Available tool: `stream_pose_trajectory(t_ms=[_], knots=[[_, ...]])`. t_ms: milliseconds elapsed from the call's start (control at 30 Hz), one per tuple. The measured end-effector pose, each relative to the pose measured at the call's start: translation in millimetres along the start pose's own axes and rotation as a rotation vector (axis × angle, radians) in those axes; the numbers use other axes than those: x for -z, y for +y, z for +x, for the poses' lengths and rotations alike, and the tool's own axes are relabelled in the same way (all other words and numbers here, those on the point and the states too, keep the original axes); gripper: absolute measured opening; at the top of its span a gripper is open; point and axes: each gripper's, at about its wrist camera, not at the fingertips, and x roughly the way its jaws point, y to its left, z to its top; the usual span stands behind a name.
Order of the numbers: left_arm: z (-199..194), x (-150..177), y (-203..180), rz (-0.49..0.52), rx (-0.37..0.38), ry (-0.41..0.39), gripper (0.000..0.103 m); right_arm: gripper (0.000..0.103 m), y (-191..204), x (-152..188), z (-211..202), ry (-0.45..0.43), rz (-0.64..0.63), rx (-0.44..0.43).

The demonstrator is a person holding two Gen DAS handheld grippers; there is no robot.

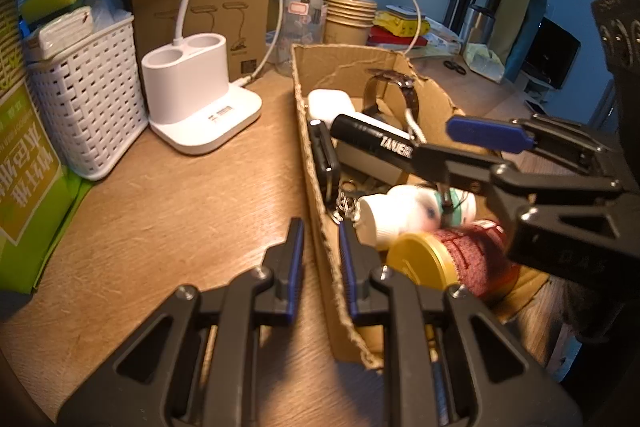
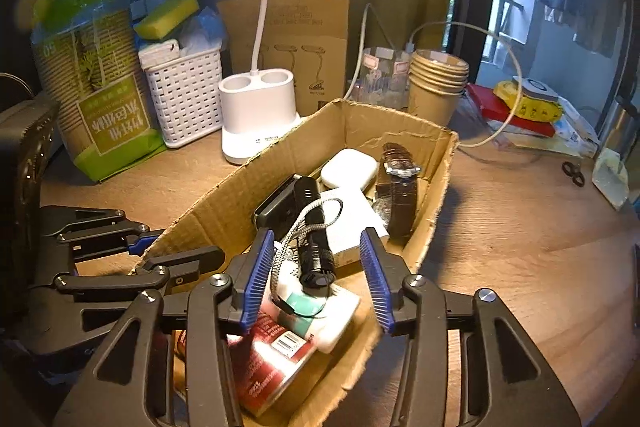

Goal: Organize rigid objects

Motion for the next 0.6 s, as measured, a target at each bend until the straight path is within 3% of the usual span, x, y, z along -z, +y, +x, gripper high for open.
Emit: stream_pose_trajectory(t_ms=[200,600], knots=[[-4.4,0.5,-3.3,0.015,0.011,-0.011,0.019,0.062,-2.3,2.7,-15.7,-0.035,0.012,0.022],[-9.8,0.1,-8.7,0.034,-0.003,-0.024,0.02,0.065,-9.4,7.3,-39.3,-0.064,0.038,0.066]])
